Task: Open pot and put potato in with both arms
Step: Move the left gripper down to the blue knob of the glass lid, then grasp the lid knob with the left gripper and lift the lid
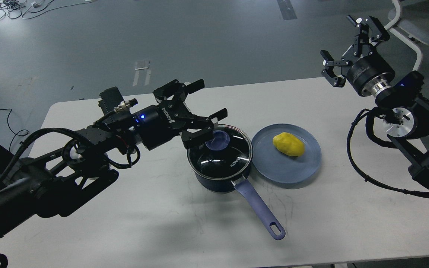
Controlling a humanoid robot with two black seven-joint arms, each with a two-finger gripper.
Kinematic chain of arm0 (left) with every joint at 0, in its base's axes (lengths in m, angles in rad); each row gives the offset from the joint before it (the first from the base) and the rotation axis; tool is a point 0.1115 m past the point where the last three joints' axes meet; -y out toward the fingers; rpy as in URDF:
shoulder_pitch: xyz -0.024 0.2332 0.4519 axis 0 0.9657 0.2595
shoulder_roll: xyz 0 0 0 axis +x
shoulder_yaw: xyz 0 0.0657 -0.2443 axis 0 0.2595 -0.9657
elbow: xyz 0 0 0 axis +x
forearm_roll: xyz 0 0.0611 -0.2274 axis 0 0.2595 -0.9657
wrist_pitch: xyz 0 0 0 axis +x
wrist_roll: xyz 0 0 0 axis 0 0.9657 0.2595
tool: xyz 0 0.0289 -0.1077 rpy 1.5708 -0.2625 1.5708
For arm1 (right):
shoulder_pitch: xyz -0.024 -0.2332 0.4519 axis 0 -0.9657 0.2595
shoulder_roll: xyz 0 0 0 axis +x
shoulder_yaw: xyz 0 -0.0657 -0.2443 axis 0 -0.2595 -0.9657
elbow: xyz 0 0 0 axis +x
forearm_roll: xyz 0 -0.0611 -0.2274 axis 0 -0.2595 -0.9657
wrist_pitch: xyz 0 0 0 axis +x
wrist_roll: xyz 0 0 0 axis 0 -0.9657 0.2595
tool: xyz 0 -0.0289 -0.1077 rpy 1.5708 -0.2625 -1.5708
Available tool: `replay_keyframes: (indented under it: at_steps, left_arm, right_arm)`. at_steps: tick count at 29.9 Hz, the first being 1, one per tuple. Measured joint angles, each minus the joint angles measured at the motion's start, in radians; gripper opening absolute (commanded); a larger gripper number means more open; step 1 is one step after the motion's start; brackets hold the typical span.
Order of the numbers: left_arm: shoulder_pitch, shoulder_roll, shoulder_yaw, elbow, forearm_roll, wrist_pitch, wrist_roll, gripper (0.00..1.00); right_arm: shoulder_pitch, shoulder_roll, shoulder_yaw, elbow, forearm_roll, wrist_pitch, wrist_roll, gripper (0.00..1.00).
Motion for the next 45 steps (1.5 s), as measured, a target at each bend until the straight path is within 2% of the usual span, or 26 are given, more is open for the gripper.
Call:
replay_keyframes:
  at_steps: [4,7,12,26,45]
  left_arm:
    - [-0.001,-0.100,0.007,0.061,0.097,-0.003,0.000,0.98]
    - [-0.001,-0.166,0.024,0.157,0.110,-0.005,0.000,0.98]
    - [0.003,-0.223,0.033,0.258,0.111,-0.003,0.001,0.98]
    - [0.008,-0.223,0.064,0.351,0.113,-0.001,0.004,0.98]
    - [0.041,-0.196,0.086,0.348,0.102,-0.001,0.003,0.98]
  right_arm:
    - [0.015,0.001,-0.003,-0.001,0.000,-0.014,-0.005,1.00]
    - [0.019,-0.007,-0.003,-0.001,0.000,-0.015,-0.006,1.00]
    - [0.018,-0.028,-0.003,0.000,0.000,-0.016,-0.008,1.00]
    - [0.014,-0.037,-0.004,0.000,0.000,-0.016,-0.007,1.00]
    - [0.009,-0.039,-0.009,0.000,0.001,-0.017,-0.016,1.00]
